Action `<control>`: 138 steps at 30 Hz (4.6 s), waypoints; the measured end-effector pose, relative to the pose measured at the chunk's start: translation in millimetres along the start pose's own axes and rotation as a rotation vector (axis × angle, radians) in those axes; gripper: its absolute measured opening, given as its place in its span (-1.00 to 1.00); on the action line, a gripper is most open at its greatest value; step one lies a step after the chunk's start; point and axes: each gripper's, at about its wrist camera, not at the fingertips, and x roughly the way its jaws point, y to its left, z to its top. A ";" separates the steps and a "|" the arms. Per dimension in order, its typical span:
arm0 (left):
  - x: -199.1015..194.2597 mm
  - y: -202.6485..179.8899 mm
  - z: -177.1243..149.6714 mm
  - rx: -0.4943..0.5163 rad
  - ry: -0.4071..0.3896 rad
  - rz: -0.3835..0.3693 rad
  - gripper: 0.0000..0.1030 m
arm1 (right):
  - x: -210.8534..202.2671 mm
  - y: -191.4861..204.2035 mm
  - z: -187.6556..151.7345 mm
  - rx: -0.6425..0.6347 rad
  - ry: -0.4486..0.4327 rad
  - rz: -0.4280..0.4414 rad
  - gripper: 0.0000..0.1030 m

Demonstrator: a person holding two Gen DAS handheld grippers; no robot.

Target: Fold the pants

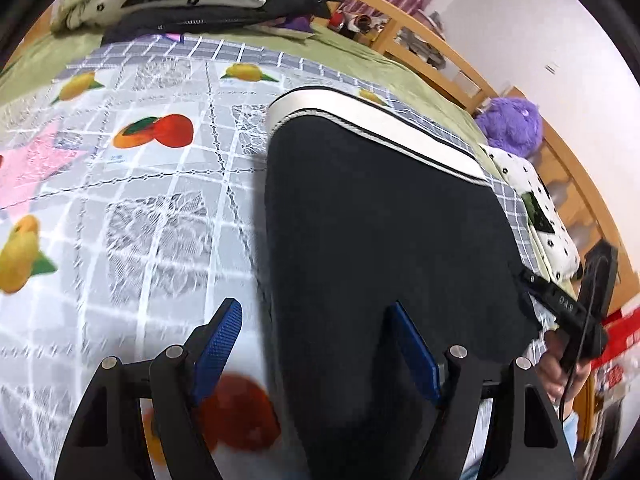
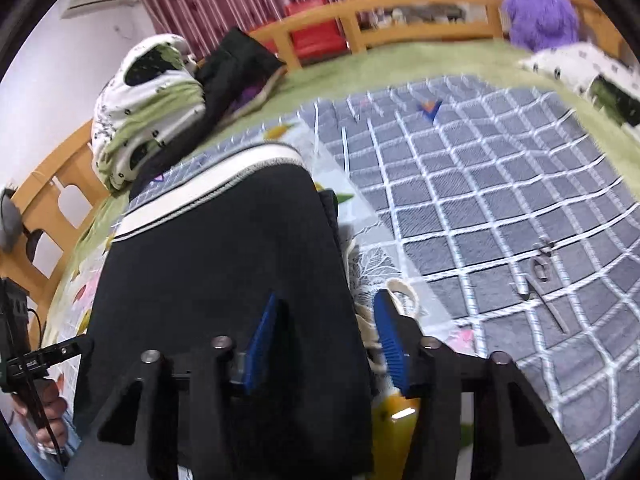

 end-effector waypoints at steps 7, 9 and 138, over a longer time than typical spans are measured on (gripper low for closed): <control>37.2 19.3 17.0 -0.064 0.051 -0.114 0.46 | 24.4 3.7 14.0 -0.029 0.055 -0.011 -0.12; 43.2 12.1 17.5 -0.029 0.041 -0.106 0.41 | 28.3 2.1 14.7 -0.018 0.067 0.001 -0.12; 21.6 110.2 103.9 0.136 -0.027 0.164 0.47 | 114.4 193.9 31.0 -0.237 -0.010 -0.096 -0.12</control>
